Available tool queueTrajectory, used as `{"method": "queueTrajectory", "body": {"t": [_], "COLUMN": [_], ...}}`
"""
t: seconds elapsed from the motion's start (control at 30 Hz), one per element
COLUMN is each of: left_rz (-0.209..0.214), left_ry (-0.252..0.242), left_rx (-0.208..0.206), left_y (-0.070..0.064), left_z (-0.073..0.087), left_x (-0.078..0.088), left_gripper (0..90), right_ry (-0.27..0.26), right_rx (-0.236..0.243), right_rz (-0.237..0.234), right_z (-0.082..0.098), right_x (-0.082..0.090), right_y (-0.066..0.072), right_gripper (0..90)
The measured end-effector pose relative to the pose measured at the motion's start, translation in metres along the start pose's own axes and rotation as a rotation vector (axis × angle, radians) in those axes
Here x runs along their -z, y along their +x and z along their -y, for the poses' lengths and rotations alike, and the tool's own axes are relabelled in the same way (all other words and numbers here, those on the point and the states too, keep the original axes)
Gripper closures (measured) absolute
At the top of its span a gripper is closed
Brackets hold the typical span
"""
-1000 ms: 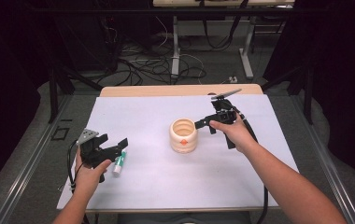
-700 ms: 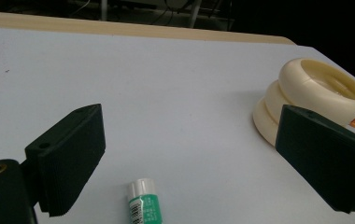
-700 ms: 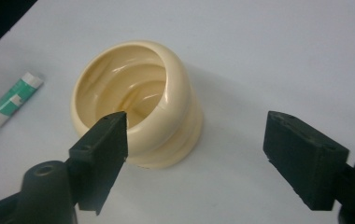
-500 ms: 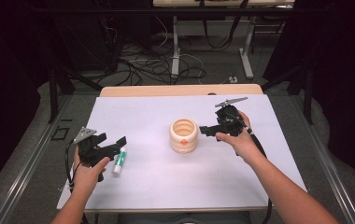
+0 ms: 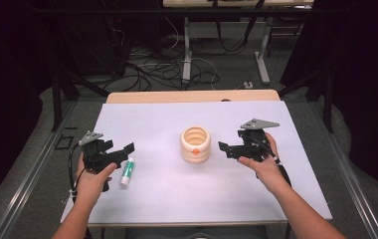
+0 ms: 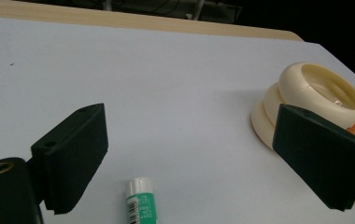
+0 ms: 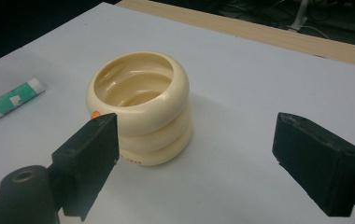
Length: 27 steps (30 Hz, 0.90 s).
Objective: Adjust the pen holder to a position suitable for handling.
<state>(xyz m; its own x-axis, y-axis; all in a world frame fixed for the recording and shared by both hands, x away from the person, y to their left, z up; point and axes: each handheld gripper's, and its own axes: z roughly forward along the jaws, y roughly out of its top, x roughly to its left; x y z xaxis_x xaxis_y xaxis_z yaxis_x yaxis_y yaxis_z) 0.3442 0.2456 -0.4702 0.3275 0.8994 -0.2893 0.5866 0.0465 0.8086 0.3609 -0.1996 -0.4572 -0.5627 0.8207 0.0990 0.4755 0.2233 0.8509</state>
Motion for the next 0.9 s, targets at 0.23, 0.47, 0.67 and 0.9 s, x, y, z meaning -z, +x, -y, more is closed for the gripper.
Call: {"method": "queueTrajectory", "body": {"t": [0.23,0.47,0.67,0.9], "left_rz": [-0.033,-0.065,-0.129,-0.144], "left_ry": [0.073,0.19,0.251,0.316], "left_rx": [0.019,0.031,-0.007,0.05], "left_y": [0.005,0.009,0.009,0.014], "left_z": [-0.006,-0.015,-0.022,-0.027], "left_x": [-0.004,-0.013,-0.021,-0.028], "left_gripper": [18.1,22.7,26.8,30.5], "right_ry": [-0.002,-0.003,0.012,0.01], "right_rx": [0.033,0.058,0.026,0.007], "right_rz": [0.025,0.022,0.019,0.029], "right_z": [0.013,0.02,0.024,0.029], "right_x": [0.011,0.014,0.015,0.015], "right_y": [0.002,0.003,0.003,-0.001], "right_gripper": [14.7,14.6,14.6,14.6]}}
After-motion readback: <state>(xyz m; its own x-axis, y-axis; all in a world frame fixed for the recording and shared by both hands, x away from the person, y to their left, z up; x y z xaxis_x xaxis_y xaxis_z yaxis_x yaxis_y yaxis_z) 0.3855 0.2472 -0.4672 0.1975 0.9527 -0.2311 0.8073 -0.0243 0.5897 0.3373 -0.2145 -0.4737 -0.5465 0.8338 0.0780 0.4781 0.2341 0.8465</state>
